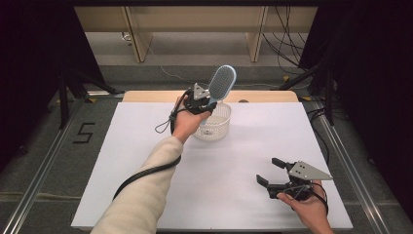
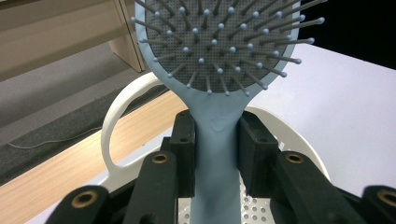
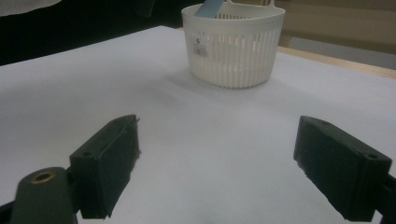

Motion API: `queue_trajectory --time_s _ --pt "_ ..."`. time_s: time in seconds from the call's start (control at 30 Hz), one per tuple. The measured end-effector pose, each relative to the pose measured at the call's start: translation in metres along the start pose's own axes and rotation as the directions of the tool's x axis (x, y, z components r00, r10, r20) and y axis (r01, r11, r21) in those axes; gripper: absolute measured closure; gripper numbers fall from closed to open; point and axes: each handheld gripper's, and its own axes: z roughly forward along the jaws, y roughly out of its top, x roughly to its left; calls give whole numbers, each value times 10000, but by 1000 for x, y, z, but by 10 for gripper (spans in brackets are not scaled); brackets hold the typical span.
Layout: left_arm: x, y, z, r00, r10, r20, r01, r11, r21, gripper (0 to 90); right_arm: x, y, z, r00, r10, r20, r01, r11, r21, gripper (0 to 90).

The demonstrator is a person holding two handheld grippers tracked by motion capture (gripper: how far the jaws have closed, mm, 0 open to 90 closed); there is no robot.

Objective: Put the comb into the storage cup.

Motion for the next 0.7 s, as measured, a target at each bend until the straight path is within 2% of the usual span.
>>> queue_trajectory --time_s 0.7 --pt "0 -5 3 9999 29 -99 -28 10000 80 695 0 0 0 10000 -20 -27 20 10000 4 150"
